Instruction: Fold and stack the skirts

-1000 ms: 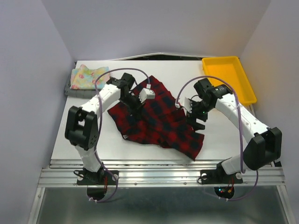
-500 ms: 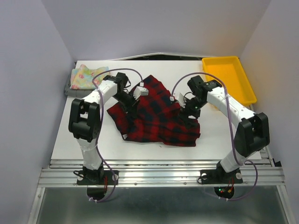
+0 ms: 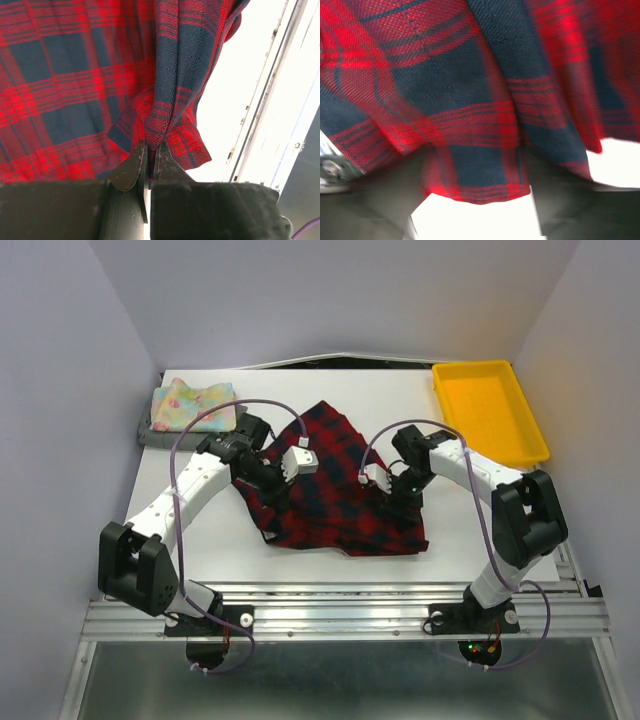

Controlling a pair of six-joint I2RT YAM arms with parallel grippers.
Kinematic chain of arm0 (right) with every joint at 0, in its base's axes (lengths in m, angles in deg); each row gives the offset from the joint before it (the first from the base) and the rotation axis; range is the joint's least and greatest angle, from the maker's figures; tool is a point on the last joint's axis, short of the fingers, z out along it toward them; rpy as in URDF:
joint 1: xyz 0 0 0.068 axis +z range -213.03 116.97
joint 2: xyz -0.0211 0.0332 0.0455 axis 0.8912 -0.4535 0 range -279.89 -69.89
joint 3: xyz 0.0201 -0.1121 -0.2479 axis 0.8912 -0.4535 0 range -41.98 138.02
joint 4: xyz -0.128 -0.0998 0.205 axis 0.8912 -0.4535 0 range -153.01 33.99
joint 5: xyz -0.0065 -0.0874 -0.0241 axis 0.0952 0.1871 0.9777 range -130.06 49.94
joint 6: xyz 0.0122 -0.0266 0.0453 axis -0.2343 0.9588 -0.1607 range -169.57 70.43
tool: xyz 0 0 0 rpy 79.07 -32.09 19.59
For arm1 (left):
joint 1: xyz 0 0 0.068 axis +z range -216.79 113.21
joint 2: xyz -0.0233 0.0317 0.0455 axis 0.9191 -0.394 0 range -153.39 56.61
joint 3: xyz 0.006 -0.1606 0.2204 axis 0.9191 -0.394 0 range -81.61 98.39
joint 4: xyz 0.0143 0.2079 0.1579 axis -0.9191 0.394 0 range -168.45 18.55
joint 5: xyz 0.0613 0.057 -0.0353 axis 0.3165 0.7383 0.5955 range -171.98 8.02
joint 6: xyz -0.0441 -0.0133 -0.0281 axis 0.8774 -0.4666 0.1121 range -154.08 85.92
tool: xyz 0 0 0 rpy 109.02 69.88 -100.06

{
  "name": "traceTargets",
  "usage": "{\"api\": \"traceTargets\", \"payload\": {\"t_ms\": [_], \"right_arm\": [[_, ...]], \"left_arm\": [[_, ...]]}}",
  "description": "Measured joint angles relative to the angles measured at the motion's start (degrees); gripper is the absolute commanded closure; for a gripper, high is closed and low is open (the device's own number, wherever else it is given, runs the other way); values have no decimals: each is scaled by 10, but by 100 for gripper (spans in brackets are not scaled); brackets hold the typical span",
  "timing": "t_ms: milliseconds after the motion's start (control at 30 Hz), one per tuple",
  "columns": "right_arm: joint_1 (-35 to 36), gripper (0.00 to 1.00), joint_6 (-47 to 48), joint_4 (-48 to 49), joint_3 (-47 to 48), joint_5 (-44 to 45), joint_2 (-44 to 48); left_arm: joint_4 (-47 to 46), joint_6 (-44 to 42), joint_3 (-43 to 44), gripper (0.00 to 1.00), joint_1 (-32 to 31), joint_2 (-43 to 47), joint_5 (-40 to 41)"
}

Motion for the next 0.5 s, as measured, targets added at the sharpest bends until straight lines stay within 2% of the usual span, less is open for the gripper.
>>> {"api": "traceTargets", "payload": {"t_ms": [67, 100, 167, 333, 500], "right_arm": [[6, 65, 12, 3, -19, 0, 0], [9, 80, 18, 5, -26, 2, 0], [9, 97, 23, 7, -29, 5, 2], [9, 99, 36, 8, -28, 15, 43], [9, 99, 38, -26, -4, 21, 130]], "left_arm": [[-8, 8, -14, 100, -8, 12, 5], [-9, 12, -21, 100, -9, 15, 7], [-15, 22, -31, 100, -8, 16, 12], [-30, 45, -38, 100, -8, 33, 17], [-30, 54, -56, 100, -8, 87, 22]]}}
